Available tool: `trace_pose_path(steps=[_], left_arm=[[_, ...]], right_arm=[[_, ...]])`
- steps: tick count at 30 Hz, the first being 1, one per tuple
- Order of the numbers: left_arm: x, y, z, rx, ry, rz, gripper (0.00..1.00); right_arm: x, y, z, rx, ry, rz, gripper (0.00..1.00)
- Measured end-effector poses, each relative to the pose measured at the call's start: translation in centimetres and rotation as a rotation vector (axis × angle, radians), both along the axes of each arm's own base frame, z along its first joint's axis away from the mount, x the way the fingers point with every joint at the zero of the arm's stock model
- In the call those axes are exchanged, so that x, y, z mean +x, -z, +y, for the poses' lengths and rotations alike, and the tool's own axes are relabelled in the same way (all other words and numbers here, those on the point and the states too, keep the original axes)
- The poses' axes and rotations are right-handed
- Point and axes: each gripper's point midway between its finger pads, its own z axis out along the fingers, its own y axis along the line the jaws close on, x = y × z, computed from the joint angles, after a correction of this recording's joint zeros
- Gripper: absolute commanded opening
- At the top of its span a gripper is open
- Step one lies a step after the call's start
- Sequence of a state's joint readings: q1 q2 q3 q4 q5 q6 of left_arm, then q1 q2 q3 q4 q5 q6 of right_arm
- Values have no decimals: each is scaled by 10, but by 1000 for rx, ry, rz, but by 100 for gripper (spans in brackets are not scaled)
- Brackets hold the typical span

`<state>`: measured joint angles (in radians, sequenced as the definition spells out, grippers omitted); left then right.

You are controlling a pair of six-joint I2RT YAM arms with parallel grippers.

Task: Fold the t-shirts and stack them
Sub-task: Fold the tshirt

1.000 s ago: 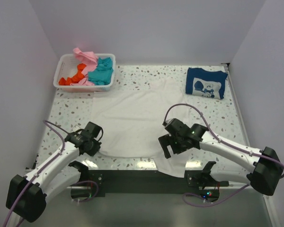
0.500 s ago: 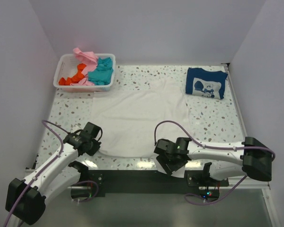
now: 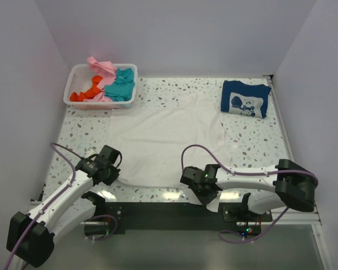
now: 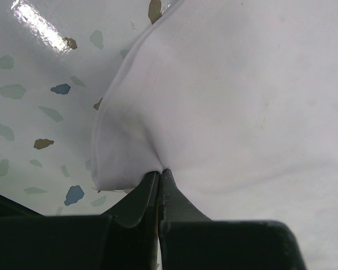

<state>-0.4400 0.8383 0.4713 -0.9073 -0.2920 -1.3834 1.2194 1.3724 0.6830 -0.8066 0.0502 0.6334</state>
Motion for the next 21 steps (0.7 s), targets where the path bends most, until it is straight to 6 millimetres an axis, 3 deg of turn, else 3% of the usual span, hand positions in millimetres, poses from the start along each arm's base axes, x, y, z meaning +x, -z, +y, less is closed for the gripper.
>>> trace_pose_path(steps=[3,11,21], left_arm=[[0,0,0,0,0,0,0],[-2,-1,1,-2,-6,2,0],[-8,-18,-5,-86,-28,-54,0]], right_arm=[[1,-1,-1,-3,4,-7,0],[-7,-7,-4,23,13,5,0],[-17,-27,-3,78,16,25,0]])
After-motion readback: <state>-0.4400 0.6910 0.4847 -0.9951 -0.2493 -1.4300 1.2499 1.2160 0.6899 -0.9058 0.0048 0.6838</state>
